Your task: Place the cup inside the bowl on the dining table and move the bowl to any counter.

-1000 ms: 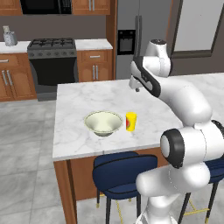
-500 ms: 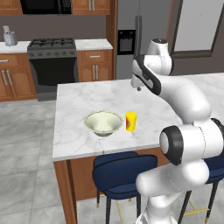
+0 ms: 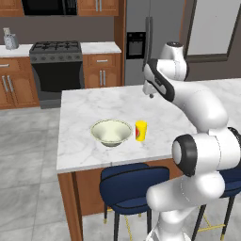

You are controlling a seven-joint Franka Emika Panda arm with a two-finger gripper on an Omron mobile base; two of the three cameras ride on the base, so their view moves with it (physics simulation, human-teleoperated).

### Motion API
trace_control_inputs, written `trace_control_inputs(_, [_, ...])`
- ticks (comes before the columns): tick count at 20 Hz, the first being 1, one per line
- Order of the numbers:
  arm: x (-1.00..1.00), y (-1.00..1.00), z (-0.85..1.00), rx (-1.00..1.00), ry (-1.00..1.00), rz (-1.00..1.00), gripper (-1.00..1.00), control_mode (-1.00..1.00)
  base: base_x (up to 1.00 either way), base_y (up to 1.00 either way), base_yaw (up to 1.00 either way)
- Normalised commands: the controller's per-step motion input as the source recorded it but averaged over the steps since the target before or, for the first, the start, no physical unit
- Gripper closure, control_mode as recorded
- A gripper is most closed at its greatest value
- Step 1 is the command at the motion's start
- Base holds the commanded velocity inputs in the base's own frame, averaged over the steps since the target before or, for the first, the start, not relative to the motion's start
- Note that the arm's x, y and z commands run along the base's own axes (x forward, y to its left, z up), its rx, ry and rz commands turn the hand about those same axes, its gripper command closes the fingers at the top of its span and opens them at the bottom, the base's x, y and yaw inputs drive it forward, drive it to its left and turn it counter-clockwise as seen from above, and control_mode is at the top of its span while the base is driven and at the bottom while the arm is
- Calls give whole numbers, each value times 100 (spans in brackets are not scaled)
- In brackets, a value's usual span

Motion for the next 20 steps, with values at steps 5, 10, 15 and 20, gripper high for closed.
trace_control_inputs(5, [7,0,-5,0,0,0,-100,-100,0,0,0])
trace_control_inputs(10, [15,0,-1,0,0,0,-100,-100,0,0,0])
trace_control_inputs(15, [4,0,0,0,1,0,-100,-100,0,0,0])
trace_control_inputs(20, [0,0,0,0,5,0,-100,-100,0,0,0])
